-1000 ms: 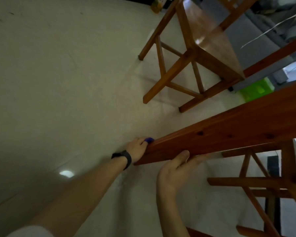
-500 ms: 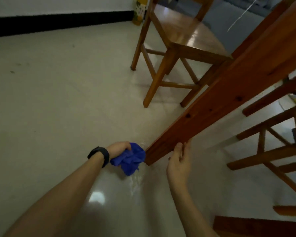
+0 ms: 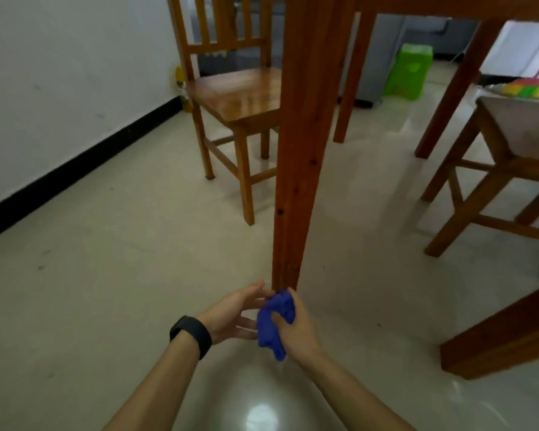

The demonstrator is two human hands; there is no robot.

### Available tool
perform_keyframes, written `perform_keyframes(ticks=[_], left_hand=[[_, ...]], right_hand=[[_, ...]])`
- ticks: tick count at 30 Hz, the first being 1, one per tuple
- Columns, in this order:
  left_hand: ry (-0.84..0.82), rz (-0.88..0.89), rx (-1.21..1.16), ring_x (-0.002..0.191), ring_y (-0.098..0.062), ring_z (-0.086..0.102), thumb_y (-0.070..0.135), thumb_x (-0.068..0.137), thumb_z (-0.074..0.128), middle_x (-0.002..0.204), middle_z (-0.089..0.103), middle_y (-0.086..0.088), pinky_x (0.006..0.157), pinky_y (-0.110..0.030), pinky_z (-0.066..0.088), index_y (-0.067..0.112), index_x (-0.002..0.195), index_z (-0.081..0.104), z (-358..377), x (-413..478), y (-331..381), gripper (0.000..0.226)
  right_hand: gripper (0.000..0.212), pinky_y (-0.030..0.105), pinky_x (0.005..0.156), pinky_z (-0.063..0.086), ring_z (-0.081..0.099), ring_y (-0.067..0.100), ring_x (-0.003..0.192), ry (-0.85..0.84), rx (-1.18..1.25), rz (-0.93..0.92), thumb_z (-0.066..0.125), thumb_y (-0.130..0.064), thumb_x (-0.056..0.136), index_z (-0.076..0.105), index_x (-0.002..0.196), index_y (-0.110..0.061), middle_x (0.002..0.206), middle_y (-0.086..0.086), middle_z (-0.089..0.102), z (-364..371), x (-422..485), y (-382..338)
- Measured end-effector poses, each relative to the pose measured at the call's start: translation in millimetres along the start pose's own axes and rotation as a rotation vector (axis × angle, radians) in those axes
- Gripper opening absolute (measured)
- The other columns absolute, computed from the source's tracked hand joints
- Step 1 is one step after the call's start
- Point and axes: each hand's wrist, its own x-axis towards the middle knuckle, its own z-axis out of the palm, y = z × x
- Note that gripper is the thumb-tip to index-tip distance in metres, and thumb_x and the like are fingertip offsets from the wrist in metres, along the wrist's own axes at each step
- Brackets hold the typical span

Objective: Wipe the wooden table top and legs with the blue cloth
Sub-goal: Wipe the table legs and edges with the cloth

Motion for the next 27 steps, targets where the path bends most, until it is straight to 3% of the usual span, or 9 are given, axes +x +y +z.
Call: perform_keyframes(ticks=[3, 5, 8, 11, 14, 18, 21, 24, 27], left_hand=[[0.204, 0.135, 0.148, 0.113, -0.018, 0.059, 0.057, 0.099, 0.038, 0.129, 0.060, 0.007, 0.102, -0.043, 0.046, 0.035, 0.125, 0.056, -5.6, -9.6, 25.4, 0.039], [0.351, 0.282, 0.121, 0.120, -0.019, 0.053, 0.052, 0.101, 0.039, 0.134, 0.055, 0.005, 0.104, -0.042, 0.043, 0.034, 0.133, 0.051, -4.1, -18.0, 46.7, 0.039], [0.425, 0.501, 0.084, 0.129, -0.016, 0.046, 0.051, 0.100, 0.041, 0.136, 0.049, 0.011, 0.107, -0.041, 0.040, 0.042, 0.133, 0.046, 8.7, -32.6, 78.9, 0.034], [0.437, 0.698, 0.067, 0.127, -0.007, 0.041, 0.048, 0.100, 0.043, 0.136, 0.043, 0.018, 0.106, -0.036, 0.036, 0.040, 0.143, 0.036, 28.9, -43.4, 108.0, 0.045], [0.423, 0.843, 0.041, 0.118, 0.008, 0.044, 0.043, 0.101, 0.044, 0.135, 0.041, 0.027, 0.092, -0.012, 0.037, 0.035, 0.152, 0.025, 52.2, -39.6, 129.5, 0.054], [0.510, 0.902, 0.042, 0.131, -0.006, 0.042, 0.043, 0.099, 0.049, 0.148, 0.037, 0.016, 0.105, -0.029, 0.038, 0.039, 0.154, 0.011, 85.6, -21.9, 125.8, 0.067], [0.527, 0.936, 0.015, 0.138, -0.009, 0.037, 0.050, 0.093, 0.049, 0.154, 0.030, 0.017, 0.110, -0.034, 0.036, 0.047, 0.152, 0.005, 88.9, -12.2, 116.3, 0.074], [0.491, 0.863, 0.098, 0.137, 0.002, 0.032, 0.047, 0.097, 0.048, 0.153, 0.024, 0.026, 0.106, -0.022, 0.032, 0.047, 0.152, 0.001, 82.0, -2.6, 94.9, 0.073], [0.519, 0.615, 0.347, 0.131, 0.005, 0.029, 0.040, 0.100, 0.049, 0.147, 0.025, 0.026, 0.103, -0.016, 0.027, 0.038, 0.155, 0.007, 68.3, 6.9, 47.6, 0.070]], right_hand=[[0.024, 0.028, 0.060, 0.046, 0.056, 0.033, 0.063, 0.244, 0.157, -0.057, 0.046, 0.013, 0.092, 0.047, 0.102, -0.009, 0.070, -0.002, 0.058, -26.4, 0.8, -18.0], [0.026, 0.020, 0.065, 0.049, 0.058, 0.017, 0.065, 0.412, 0.228, -0.084, 0.050, 0.013, 0.088, 0.050, 0.108, -0.004, 0.077, 0.000, 0.058, -47.0, 14.2, -32.7], [0.044, 0.015, 0.082, 0.047, 0.061, -0.002, 0.092, 0.498, 0.339, -0.212, 0.056, -0.001, 0.091, 0.052, 0.125, -0.029, 0.109, -0.007, 0.062, -73.4, 31.7, -79.0], [0.054, 0.021, 0.098, 0.045, 0.055, -0.004, 0.116, 0.399, 0.348, -0.468, 0.054, -0.011, 0.095, 0.047, 0.118, -0.059, 0.124, -0.026, 0.057, -83.0, 39.0, -139.5], [0.045, 0.001, 0.088, 0.040, 0.050, -0.022, 0.104, 0.334, 0.183, -0.540, 0.039, -0.019, 0.104, 0.039, 0.121, -0.061, 0.106, -0.048, 0.051, -70.9, 44.0, -155.5], [0.033, 0.018, 0.087, 0.048, 0.062, 0.001, 0.103, 0.276, -0.110, -0.241, 0.035, -0.028, 0.105, 0.049, 0.131, -0.043, 0.114, -0.018, 0.063, -66.3, 65.9, -73.7], [0.037, 0.033, 0.090, 0.050, 0.064, 0.027, 0.107, -0.177, -0.539, 0.070, 0.035, -0.025, 0.101, 0.057, 0.132, -0.025, 0.122, 0.009, 0.067, -77.1, 72.5, -8.3], [0.046, 0.029, 0.100, 0.045, 0.058, 0.025, 0.119, -0.358, -0.578, 0.158, 0.041, -0.017, 0.095, 0.056, 0.137, -0.026, 0.136, 0.006, 0.060, -66.9, 60.9, 31.1], [0.050, 0.034, 0.098, 0.048, 0.061, 0.020, 0.110, -0.388, -0.549, 0.096, 0.038, -0.025, 0.085, 0.060, 0.129, -0.030, 0.124, 0.003, 0.066, -47.1, 46.7, 38.8]])
